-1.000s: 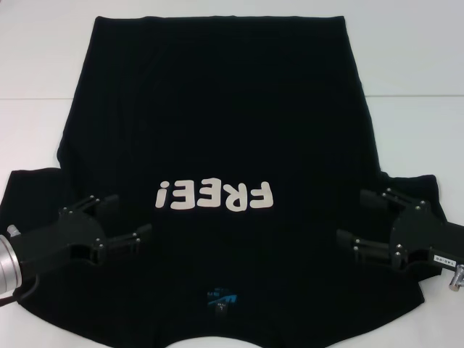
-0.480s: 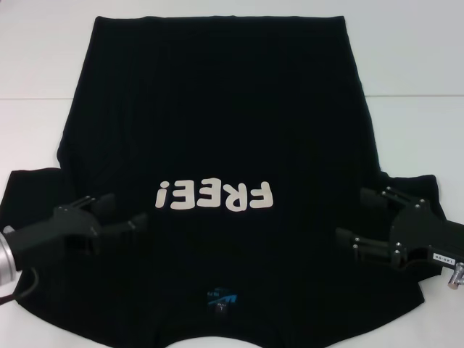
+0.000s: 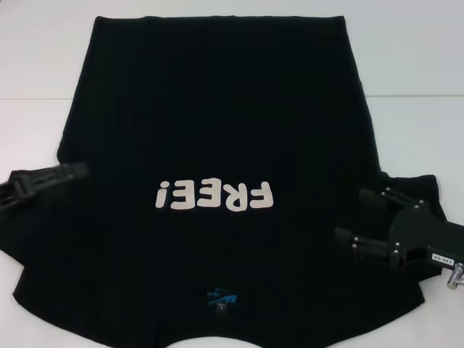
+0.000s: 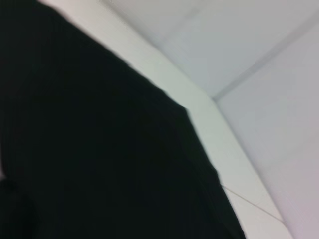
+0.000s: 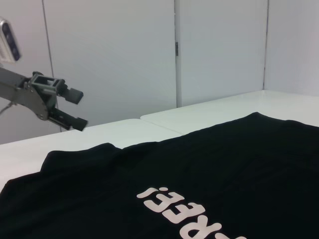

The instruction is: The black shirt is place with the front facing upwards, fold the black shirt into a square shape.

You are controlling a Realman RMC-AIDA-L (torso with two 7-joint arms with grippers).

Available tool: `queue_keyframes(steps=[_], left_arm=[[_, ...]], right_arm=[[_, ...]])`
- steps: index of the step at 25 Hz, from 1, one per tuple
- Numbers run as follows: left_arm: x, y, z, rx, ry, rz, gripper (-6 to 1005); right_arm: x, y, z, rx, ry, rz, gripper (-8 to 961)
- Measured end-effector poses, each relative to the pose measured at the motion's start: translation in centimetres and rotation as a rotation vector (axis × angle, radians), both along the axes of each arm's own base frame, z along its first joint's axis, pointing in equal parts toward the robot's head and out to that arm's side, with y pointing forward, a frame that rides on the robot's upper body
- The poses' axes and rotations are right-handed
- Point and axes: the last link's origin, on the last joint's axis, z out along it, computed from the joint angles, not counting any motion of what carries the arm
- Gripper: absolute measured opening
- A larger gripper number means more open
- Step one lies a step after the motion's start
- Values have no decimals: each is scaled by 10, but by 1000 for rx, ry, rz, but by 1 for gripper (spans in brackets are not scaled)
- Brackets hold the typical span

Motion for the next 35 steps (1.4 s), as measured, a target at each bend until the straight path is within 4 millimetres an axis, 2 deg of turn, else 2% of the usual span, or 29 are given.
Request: queue_keyframes(steps=[5, 12, 25, 35], left_arm=[[-21, -6, 27, -53, -43, 250, 934], [-43, -18, 57, -30, -37, 401, 922], [-63, -23, 48, -29, 12, 506, 897], [-73, -21, 31, -27, 13, 536, 877]], right_arm=[[0, 0, 0, -3, 7, -12, 907], [1, 0, 0, -9, 8, -20, 905], [1, 1, 1, -5, 9, -20, 902], [1, 1, 1, -6, 7, -18, 900]])
